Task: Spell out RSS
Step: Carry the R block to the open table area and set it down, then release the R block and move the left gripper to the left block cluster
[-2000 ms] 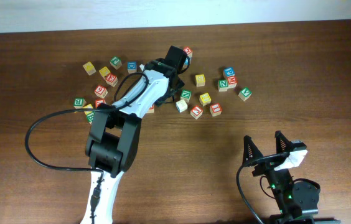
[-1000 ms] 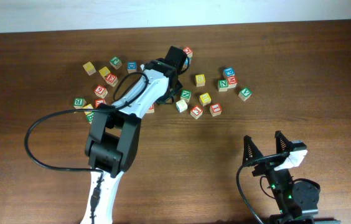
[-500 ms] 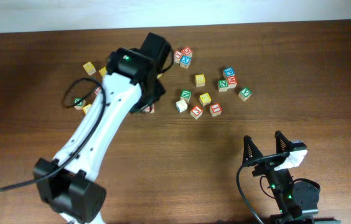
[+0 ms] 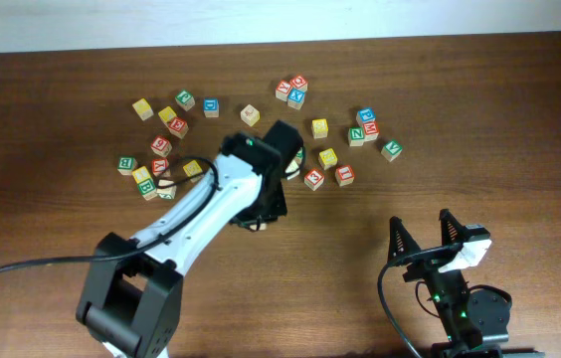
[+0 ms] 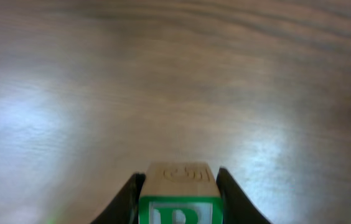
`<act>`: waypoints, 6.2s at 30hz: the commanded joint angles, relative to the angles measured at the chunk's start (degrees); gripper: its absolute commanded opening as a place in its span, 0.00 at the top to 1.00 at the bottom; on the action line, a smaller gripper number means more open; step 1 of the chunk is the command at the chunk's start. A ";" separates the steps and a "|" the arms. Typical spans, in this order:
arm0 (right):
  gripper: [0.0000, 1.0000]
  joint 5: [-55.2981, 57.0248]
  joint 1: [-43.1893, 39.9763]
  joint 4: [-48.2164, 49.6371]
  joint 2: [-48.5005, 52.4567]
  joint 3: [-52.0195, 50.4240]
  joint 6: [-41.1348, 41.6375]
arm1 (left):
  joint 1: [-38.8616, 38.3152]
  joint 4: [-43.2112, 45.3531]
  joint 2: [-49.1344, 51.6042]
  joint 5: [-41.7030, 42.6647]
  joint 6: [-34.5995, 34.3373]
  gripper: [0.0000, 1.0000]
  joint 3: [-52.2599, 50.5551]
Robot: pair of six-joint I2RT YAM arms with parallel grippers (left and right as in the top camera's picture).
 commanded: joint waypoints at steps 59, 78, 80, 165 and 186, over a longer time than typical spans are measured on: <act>0.02 -0.92 0.37 -0.28 -0.17 -0.26 0.04 | -0.26 21.35 1.49 -0.15 9.33 0.73 -15.78; 0.02 -0.92 0.37 -0.28 -0.17 -0.26 0.04 | -0.31 20.46 1.49 -1.66 9.29 0.77 -15.78; 0.02 -0.92 0.37 -0.28 -0.17 -0.26 0.04 | -0.31 20.11 1.49 -0.66 9.29 0.74 -15.78; 0.02 -0.92 0.37 -0.28 -0.17 -0.26 0.04 | 49.66 3.32 3.37 15.65 26.16 0.00 9.42; 0.02 -0.92 0.37 -0.28 -0.17 -0.26 0.04 | 46.31 -2.86 3.37 17.16 29.14 0.01 9.42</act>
